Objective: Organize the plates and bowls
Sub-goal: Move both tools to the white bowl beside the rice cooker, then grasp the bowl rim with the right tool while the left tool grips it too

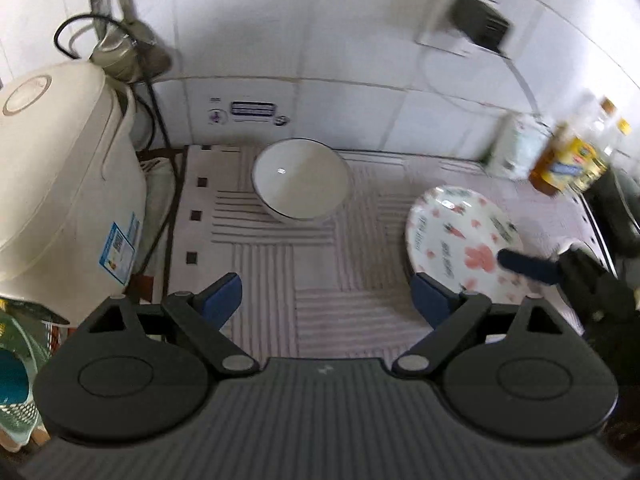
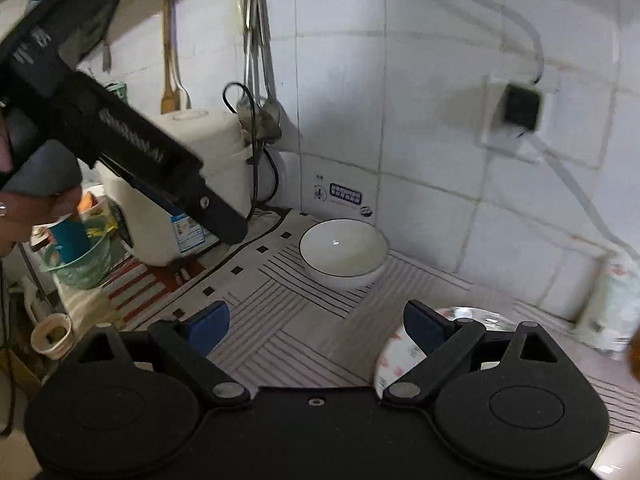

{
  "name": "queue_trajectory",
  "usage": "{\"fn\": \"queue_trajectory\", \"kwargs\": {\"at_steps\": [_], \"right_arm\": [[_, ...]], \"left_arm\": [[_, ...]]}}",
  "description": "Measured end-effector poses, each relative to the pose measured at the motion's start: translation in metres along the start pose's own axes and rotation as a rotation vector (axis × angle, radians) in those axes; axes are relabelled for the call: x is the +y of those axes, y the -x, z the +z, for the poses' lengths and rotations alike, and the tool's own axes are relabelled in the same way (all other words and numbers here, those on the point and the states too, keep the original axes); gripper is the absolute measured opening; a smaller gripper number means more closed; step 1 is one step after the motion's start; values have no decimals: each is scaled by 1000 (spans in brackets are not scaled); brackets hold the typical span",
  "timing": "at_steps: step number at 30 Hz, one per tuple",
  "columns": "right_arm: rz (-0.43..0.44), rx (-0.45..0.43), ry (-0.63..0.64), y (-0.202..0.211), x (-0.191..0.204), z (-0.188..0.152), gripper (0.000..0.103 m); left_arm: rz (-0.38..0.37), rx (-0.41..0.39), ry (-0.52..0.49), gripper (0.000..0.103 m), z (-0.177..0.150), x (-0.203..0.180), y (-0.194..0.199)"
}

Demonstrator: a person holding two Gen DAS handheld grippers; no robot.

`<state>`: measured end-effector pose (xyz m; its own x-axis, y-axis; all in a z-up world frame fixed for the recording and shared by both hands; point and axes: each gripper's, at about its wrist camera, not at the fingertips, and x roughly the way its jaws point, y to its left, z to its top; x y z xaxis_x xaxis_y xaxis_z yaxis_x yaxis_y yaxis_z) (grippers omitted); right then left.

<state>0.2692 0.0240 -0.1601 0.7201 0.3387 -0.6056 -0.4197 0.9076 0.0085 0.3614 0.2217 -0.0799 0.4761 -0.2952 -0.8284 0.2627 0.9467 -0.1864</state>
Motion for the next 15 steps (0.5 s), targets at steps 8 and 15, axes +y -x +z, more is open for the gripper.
{"fn": "queue_trajectory", "kwargs": {"at_steps": [8, 15], "right_arm": [[-77, -6, -61, -105, 13, -6, 96], [-172, 77, -117, -175, 12, -20, 96]], "left_arm": [[-21, 16, 65, 85, 29, 33, -84], [4, 65, 66, 72, 44, 47, -155]]}}
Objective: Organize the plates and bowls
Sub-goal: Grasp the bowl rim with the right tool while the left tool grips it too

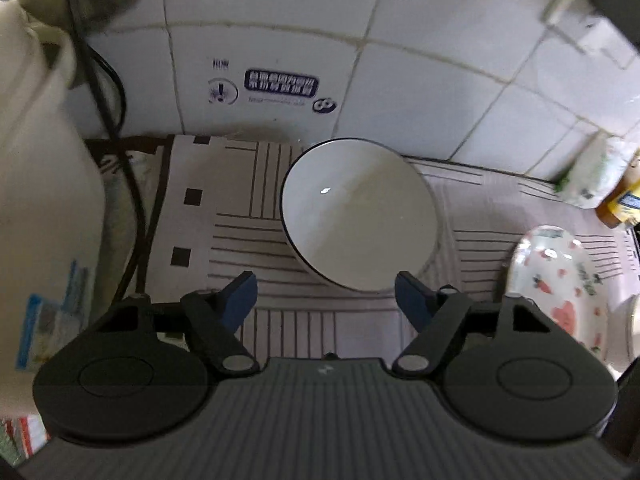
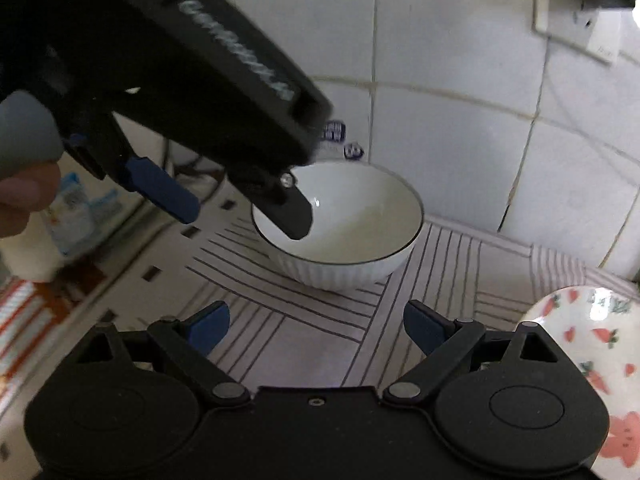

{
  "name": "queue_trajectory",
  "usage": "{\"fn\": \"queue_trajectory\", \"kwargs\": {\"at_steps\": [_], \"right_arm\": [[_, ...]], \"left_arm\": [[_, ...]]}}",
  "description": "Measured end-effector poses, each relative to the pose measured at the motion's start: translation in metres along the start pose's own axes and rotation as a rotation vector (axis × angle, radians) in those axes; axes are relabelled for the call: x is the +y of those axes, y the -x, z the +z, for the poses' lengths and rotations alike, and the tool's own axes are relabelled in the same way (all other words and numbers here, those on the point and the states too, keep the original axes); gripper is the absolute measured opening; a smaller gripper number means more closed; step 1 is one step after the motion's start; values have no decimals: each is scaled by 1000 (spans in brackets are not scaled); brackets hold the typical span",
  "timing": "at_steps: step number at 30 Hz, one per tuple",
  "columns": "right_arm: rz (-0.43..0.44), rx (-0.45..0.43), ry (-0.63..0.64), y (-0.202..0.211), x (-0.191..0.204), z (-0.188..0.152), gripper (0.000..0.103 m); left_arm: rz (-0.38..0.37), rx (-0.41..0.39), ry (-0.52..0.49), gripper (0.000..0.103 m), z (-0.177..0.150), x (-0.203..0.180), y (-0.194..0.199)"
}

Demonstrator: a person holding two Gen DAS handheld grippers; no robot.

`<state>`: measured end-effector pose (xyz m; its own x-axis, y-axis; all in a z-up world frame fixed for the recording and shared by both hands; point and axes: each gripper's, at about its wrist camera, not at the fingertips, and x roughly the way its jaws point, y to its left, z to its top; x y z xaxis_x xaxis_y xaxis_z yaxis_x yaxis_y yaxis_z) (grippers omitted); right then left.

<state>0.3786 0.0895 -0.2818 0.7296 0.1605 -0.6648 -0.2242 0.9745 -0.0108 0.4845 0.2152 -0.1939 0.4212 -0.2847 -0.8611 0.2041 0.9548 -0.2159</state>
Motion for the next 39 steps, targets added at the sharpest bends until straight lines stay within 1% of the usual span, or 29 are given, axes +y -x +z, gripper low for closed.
{"fn": "queue_trajectory", "kwargs": {"at_steps": [1, 4, 7, 8, 9, 11, 12, 14, 19, 24, 25, 26, 30, 33, 36, 39], "right_arm": [[-11, 12, -7, -7, 0, 0, 96], [-36, 13, -25, -24, -1, 2, 96], [-69, 4, -36, -36, -3, 8, 96], [-71, 0, -43, -40, -3, 10, 96], [-70, -7, -44, -43, -3, 11, 96], [-74, -13, -21, -49, -1, 13, 96], [-85, 6, 1, -54, 1, 14, 95], [-87, -14, 6, -56, 0, 16, 95], [-73, -25, -1, -58, -3, 20, 96], [-46, -23, 10, -46, -2, 20, 96], [-45, -32, 12, -41, -1, 18, 96], [-45, -40, 10, -25, -9, 16, 96], [-24, -54, -13, 0, -8, 17, 96], [-18, -72, -2, 24, -7, 21, 96], [-5, -90, -7, 54, -13, 26, 96], [5, -114, 9, 87, -15, 30, 96]], "left_arm": [[-4, 5, 3, 71, 3, 3, -9], [-1, 21, 13, 63, 8, 11, -26], [-21, 30, 24, 47, 13, 16, -37], [-28, 30, 28, 33, 14, 17, -39], [-25, 33, 28, 26, 16, 17, -43], [1, 32, 15, 22, 16, 14, -46], [0, 28, 11, 20, 16, 14, -48], [1, 32, 26, 18, 14, 15, -51], [12, 29, 28, 17, 12, 13, -50], [17, 55, 21, 17, 5, 11, -40], [17, 56, 16, 17, 3, 10, -37], [19, 58, 10, 17, 0, 8, -32], [27, 52, 17, 18, -6, 3, -11], [34, 43, -9, 18, -11, -6, 13], [22, 34, -29, 18, -15, -16, 42], [8, 37, -26, 18, -16, -25, 66]]}}
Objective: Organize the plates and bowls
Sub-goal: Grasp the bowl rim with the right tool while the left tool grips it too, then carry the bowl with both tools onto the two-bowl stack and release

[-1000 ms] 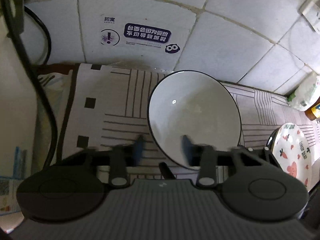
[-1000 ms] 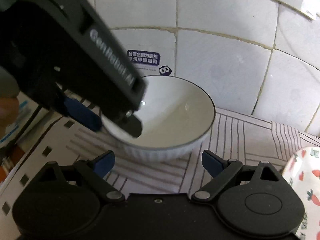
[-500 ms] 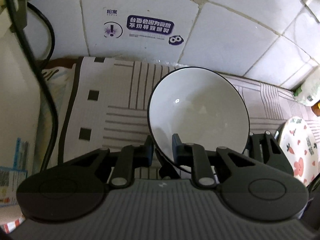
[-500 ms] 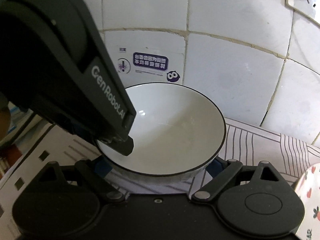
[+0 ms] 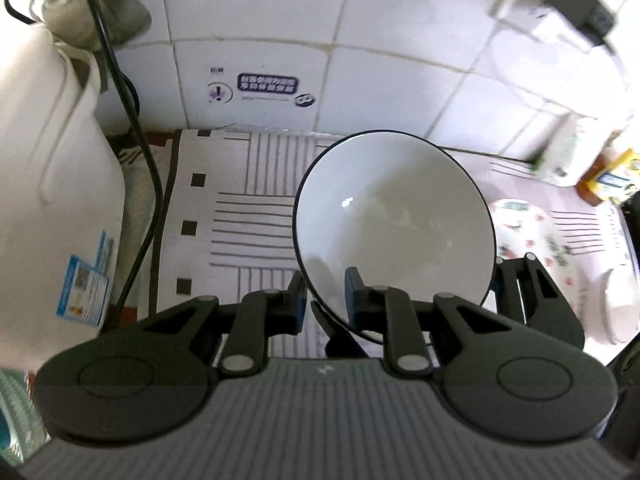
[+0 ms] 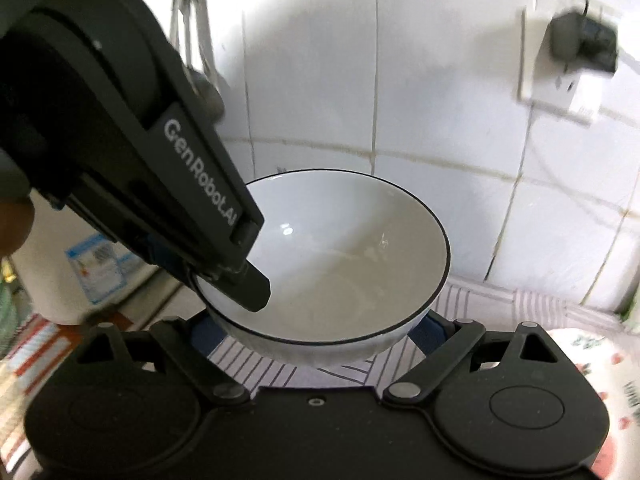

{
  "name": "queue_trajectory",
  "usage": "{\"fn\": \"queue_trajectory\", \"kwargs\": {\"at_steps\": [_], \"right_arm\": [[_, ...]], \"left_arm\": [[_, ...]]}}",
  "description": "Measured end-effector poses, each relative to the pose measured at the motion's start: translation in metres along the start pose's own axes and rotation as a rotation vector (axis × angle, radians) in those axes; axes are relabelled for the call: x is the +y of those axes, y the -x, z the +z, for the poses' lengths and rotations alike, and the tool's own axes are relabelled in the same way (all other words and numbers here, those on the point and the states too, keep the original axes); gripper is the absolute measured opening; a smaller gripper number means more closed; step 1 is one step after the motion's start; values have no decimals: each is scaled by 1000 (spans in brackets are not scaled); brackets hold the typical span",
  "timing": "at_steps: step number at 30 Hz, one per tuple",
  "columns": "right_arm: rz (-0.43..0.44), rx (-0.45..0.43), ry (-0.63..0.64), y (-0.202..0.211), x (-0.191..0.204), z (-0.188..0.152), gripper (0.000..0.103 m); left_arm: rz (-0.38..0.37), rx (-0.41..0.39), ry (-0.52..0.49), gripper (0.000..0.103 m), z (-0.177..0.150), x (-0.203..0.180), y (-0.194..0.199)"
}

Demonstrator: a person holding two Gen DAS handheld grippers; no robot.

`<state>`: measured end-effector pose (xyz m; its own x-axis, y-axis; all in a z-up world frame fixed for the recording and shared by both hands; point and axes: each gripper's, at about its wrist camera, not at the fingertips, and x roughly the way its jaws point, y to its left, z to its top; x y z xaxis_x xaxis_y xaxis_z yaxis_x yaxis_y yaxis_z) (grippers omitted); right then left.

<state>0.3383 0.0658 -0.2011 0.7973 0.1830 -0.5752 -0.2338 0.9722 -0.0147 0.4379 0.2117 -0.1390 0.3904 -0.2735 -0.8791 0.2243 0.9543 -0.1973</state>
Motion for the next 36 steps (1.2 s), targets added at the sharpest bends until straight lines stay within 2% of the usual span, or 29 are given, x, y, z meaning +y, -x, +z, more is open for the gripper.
{"fn": "queue_trajectory", "kwargs": {"at_steps": [10, 13, 17, 26, 28, 36], "right_arm": [[21, -77, 5, 105, -20, 15, 96], [5, -88, 4, 135, -28, 17, 96], [-10, -93, 12, 150, -44, 8, 96], [-47, -80, -10, 188, -103, -23, 96], [-66, -75, -10, 203, -115, -25, 96], [-120, -35, -64, 221, -181, -44, 96]], "left_arm": [[-26, -10, -84, 18, -21, -59, 80], [-36, -8, -124, 18, -29, -84, 92], [-56, -1, -161, 19, -41, -120, 101], [-82, 39, -232, 19, -60, -208, 94], [-93, 46, -254, 19, -62, -233, 89], [-110, 84, -300, 19, -68, -314, 57]]}}
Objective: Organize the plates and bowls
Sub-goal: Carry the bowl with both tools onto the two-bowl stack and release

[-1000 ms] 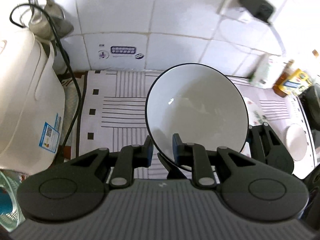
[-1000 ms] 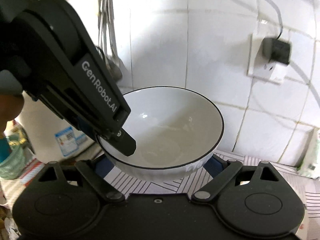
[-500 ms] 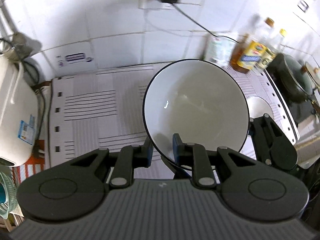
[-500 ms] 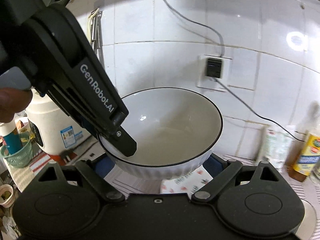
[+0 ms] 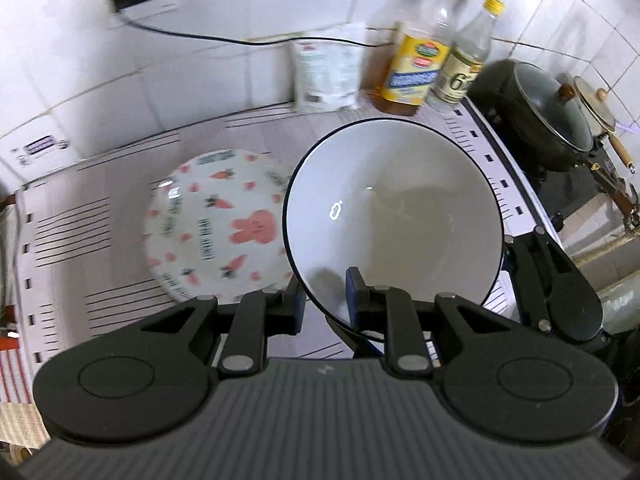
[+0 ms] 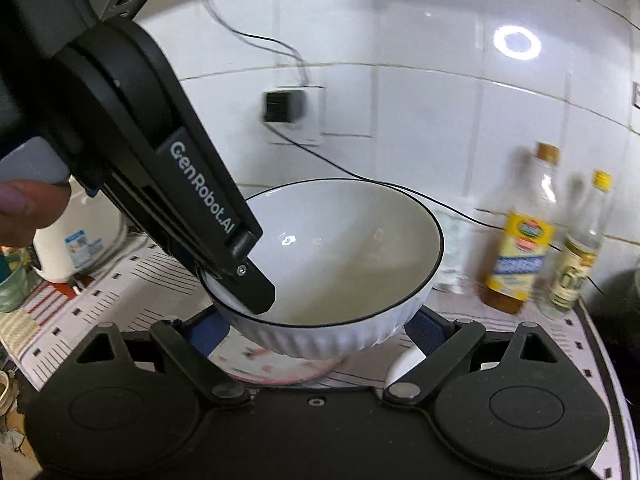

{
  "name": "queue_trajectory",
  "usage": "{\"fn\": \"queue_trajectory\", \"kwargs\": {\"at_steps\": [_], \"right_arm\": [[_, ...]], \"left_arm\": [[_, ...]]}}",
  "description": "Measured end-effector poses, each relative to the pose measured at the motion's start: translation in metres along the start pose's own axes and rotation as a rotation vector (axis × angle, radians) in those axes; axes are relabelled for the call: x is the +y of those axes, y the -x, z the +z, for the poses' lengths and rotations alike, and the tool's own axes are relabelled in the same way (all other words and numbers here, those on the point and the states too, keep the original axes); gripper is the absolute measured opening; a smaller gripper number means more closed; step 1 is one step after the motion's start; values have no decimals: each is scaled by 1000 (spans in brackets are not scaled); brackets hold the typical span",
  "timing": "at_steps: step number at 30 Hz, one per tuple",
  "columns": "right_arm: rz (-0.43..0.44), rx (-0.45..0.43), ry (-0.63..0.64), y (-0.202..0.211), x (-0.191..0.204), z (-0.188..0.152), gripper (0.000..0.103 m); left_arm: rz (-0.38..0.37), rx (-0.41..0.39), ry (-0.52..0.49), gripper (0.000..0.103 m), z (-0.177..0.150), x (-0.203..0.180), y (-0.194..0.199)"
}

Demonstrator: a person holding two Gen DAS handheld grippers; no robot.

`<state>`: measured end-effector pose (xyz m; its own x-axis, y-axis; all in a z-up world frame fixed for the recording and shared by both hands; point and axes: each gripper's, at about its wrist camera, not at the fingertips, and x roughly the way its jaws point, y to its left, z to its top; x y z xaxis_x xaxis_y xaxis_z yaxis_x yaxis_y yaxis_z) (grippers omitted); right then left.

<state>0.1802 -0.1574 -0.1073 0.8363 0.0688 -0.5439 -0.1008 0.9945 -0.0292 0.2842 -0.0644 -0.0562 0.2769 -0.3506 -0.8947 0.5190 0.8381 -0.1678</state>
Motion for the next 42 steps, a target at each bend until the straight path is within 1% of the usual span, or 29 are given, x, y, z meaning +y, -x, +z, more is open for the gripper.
{"fn": "queue_trajectory", "kwargs": {"at_steps": [4, 7, 9, 11, 15, 19, 20, 25, 27, 31, 35, 37, 42], "right_arm": [[-9, 21, 3, -3, -28, -4, 96], [20, 50, -9, -6, -49, -6, 96], [43, 74, -16, -7, -64, -12, 96], [48, 89, 3, -12, -73, -19, 96], [77, 155, 10, -22, -88, -29, 95], [82, 192, 8, -31, -98, -37, 95], [87, 204, 5, -33, -100, -39, 95], [98, 233, 34, -42, -104, -45, 94], [82, 229, 61, -44, -104, -47, 94], [64, 272, 121, -48, -99, -49, 95], [43, 283, 211, -52, -92, -51, 94], [44, 290, 227, -55, -91, -50, 94], [43, 299, 241, -52, -86, -53, 95]], "left_arm": [[-11, 18, 20, 19, 11, -21, -22], [0, 33, 32, 19, 17, -34, -43], [-10, 55, 44, 19, 20, -40, -57], [-18, 67, 44, 19, 21, -47, -69], [-8, 118, 73, 20, 21, -58, -96], [-9, 149, 94, 22, 20, -61, -117], [-6, 166, 113, 22, 20, -61, -122], [18, 204, 120, 23, 24, -65, -136], [18, 196, 97, 23, 25, -68, -138], [29, 234, 104, 24, 25, -71, -144], [66, 226, 93, 24, 21, -73, -149], [88, 214, 92, 24, 20, -72, -150], [74, 210, 132, 25, 15, -66, -153]]}}
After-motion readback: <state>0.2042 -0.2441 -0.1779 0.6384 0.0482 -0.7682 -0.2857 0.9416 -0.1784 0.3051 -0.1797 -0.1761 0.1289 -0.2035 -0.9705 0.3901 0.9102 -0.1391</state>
